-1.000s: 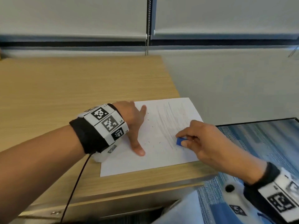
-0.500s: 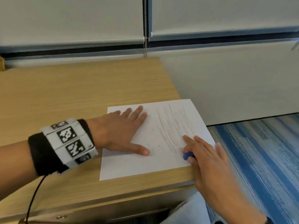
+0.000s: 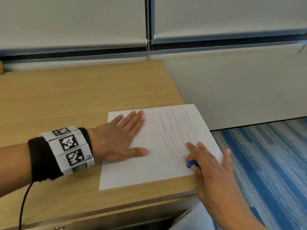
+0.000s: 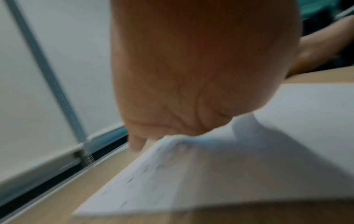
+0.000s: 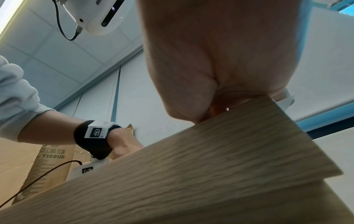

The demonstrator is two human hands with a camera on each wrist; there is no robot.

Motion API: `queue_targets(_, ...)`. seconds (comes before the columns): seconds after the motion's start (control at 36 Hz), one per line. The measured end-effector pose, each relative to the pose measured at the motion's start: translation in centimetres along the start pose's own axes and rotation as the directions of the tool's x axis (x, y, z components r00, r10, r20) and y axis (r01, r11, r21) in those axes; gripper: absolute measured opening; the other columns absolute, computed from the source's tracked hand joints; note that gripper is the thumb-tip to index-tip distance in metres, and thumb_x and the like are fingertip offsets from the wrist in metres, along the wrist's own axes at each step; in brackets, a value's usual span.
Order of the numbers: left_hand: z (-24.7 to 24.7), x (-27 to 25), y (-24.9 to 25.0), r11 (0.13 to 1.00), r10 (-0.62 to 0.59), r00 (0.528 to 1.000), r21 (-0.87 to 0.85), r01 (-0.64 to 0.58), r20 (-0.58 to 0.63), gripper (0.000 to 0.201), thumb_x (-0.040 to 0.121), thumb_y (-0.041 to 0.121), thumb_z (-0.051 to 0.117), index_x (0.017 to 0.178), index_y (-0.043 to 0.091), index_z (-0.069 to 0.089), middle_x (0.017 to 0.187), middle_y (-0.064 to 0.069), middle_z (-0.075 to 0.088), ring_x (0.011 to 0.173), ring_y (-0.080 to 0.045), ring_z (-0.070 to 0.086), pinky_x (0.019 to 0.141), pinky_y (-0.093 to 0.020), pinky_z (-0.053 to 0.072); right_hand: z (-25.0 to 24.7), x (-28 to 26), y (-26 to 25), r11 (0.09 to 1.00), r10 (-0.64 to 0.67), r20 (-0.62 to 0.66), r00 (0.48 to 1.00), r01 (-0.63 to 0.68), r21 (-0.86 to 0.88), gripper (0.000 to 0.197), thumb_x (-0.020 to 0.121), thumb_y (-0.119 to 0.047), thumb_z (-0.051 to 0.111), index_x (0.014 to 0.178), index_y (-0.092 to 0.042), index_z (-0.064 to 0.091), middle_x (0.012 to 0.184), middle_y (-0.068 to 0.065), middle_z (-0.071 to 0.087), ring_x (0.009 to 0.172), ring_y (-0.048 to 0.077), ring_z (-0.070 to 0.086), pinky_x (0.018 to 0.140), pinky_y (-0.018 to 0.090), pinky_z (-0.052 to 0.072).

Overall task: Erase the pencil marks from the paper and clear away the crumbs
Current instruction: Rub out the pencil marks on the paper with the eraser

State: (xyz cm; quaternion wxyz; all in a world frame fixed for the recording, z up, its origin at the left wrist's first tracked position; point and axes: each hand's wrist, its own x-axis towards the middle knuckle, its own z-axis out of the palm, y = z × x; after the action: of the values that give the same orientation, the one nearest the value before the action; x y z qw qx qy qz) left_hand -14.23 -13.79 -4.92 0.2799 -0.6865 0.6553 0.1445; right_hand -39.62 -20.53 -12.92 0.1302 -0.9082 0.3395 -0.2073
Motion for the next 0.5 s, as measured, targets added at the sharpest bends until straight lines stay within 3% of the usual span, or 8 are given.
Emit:
queue_targets(0.06, 0.0, -0.3, 1.3, 0.987, 0.149, 0.987, 0.076, -0.144, -0.061, 0.098, 0.075, 0.081, -0.005, 0.141, 0.018, -0.039, 0.144, -0.003, -0.05, 0.137, -0.016, -0.04, 0.119, -0.04, -0.013, 0.2, 0.1, 0.0, 1.0, 0.001, -0.025, 1.0, -0.001, 0.003, 0.066, 0.076, 0.001, 0.07, 0.131, -0.023, 0.043, 0.114, -0.008, 0.068, 0.133, -0.002, 0.021, 0.114, 0.036, -0.012)
queue_targets(0.11, 0.4, -0.8, 3.7, 0.933, 0.35, 0.934, 0.121, -0.34, -0.072, 0.095, 0.075, 0.08, -0.004, 0.143, 0.022, -0.036, 0.146, -0.002, -0.048, 0.135, -0.014, -0.043, 0.116, -0.041, -0.02, 0.3, 0.1, 0.1, 1.0, -0.003, -0.059, 0.998, 0.003, 0.008, 0.056, 0.081, 0.0, 0.059, 0.131, -0.022, 0.044, 0.112, -0.01, 0.067, 0.131, -0.004, 0.019, 0.114, 0.039, -0.008)
queue_targets(0.19, 1.2, -1.2, 6.1, 0.872, 0.485, 0.873, 0.102, -0.478, -0.057, 0.092, 0.081, 0.076, 0.004, 0.147, 0.022, -0.031, 0.15, -0.002, -0.042, 0.136, -0.012, -0.042, 0.116, -0.044, -0.019, 0.4, 0.2, 0.1, 1.0, -0.014, -0.077, 0.997, 0.013, -0.013, 0.06, 0.077, 0.001, 0.067, 0.13, -0.02, 0.049, 0.115, -0.011, 0.065, 0.128, -0.004, 0.027, 0.112, 0.043, 0.0)
queue_targets(0.25, 1.4, -0.9, 5.4, 0.894, 0.449, 0.892, 0.044, -0.447, -0.061, 0.089, 0.082, 0.074, 0.003, 0.146, 0.023, -0.033, 0.149, 0.002, -0.044, 0.135, -0.009, -0.043, 0.116, -0.044, -0.02, 0.4, 0.1, 0.0, 1.0, -0.013, -0.076, 0.997, 0.013, -0.001, 0.054, 0.081, -0.002, 0.062, 0.13, -0.021, 0.049, 0.116, -0.016, 0.06, 0.128, -0.003, 0.03, 0.113, 0.039, -0.003)
queue_targets(0.36, 0.7, 0.5, 1.0, 0.974, 0.201, 0.98, -0.103, -0.201, -0.015, 0.089, 0.08, 0.075, -0.003, 0.141, 0.021, -0.038, 0.146, 0.002, -0.047, 0.134, -0.008, -0.043, 0.118, -0.041, -0.015, -0.1, 0.1, -0.4, 0.999, 0.051, -0.007, 0.999, -0.051, 0.018, 0.058, 0.081, -0.003, 0.068, 0.133, -0.023, 0.051, 0.126, -0.003, 0.062, 0.126, 0.005, 0.031, 0.115, 0.033, -0.016)
queue_targets(0.42, 0.6, 1.1, -1.1, 0.986, 0.072, 0.997, -0.155, -0.068, 0.017, 0.094, 0.074, 0.08, -0.011, 0.139, 0.018, -0.038, 0.148, -0.001, -0.045, 0.137, -0.011, -0.038, 0.119, -0.039, -0.012, -0.3, 0.1, -0.6, 0.993, 0.102, 0.042, 0.994, -0.104, 0.049, 0.056, 0.087, -0.006, 0.06, 0.137, -0.026, 0.046, 0.133, -0.005, 0.057, 0.13, 0.001, 0.024, 0.116, 0.043, -0.017)
queue_targets(0.5, 0.3, 1.7, -2.6, 0.982, -0.03, 1.0, -0.185, 0.029, 0.0, 0.108, 0.067, 0.084, -0.013, 0.144, 0.012, -0.033, 0.151, -0.003, -0.039, 0.142, -0.013, -0.03, 0.12, -0.034, -0.009, -0.5, 0.0, -0.5, 0.994, 0.099, 0.043, 0.994, -0.101, 0.05, 0.054, 0.089, -0.005, 0.056, 0.138, -0.024, 0.045, 0.125, -0.011, 0.061, 0.134, 0.001, 0.022, 0.114, 0.055, -0.009)
